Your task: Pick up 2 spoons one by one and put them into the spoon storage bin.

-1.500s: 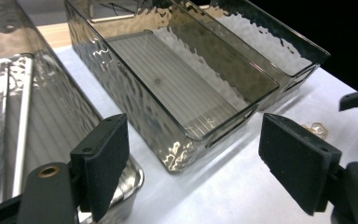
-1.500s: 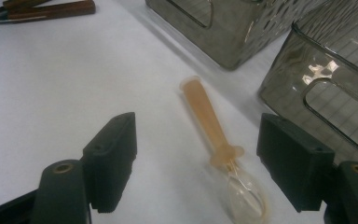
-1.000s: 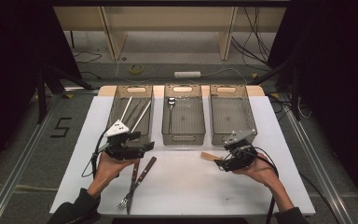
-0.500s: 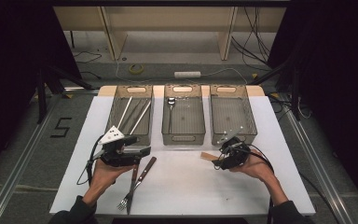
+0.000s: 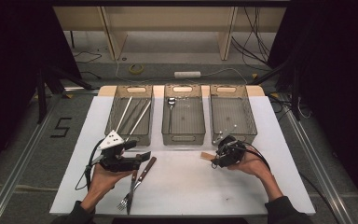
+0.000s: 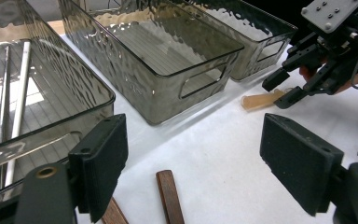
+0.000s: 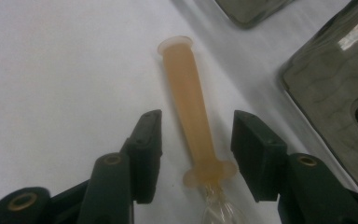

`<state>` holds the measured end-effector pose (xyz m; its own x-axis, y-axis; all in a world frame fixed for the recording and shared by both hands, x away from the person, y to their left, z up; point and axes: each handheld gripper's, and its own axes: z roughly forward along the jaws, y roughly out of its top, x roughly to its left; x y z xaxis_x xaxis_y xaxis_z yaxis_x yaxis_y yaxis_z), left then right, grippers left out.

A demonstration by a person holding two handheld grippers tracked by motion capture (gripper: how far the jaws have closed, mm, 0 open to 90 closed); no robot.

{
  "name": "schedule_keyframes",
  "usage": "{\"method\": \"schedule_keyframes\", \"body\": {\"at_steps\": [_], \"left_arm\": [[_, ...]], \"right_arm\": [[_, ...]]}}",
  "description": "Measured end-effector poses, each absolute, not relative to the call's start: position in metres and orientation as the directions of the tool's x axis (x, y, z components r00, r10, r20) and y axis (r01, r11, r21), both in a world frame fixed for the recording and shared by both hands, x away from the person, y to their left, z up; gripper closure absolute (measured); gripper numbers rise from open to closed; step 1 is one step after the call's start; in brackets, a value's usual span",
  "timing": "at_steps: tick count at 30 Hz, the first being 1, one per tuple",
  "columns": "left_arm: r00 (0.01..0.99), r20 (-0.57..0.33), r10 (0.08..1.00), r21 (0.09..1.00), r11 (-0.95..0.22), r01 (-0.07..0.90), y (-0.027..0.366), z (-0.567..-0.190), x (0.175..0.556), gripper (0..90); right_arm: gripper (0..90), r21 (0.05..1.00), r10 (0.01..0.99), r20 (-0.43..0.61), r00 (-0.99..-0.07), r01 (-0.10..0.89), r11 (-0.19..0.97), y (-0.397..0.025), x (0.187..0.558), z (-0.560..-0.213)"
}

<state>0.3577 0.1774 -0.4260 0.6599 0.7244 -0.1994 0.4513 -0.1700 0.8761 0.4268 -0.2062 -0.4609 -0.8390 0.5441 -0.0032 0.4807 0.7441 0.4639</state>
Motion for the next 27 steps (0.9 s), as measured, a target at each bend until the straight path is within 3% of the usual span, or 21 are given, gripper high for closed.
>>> {"method": "schedule_keyframes", "body": {"at_steps": [15, 27], "left_arm": [[0.657, -0.188, 0.731, 0.868, -0.189, 0.458, 0.1767, -0.4279, 0.3514, 22.5], [0.662, -0.162, 0.732, 0.869, -0.212, 0.447, 0.1751, -0.4294, 0.3522, 22.6]], "right_arm": [[63.2, 0.442, 0.543, -0.014, -0.840, 0.482, 0.757, -0.2048, 0.4303, -0.4658], [75.8, 0.427, 0.516, -0.032, -0.856, 0.455, 0.781, -0.2003, 0.4256, -0.4648]]}}
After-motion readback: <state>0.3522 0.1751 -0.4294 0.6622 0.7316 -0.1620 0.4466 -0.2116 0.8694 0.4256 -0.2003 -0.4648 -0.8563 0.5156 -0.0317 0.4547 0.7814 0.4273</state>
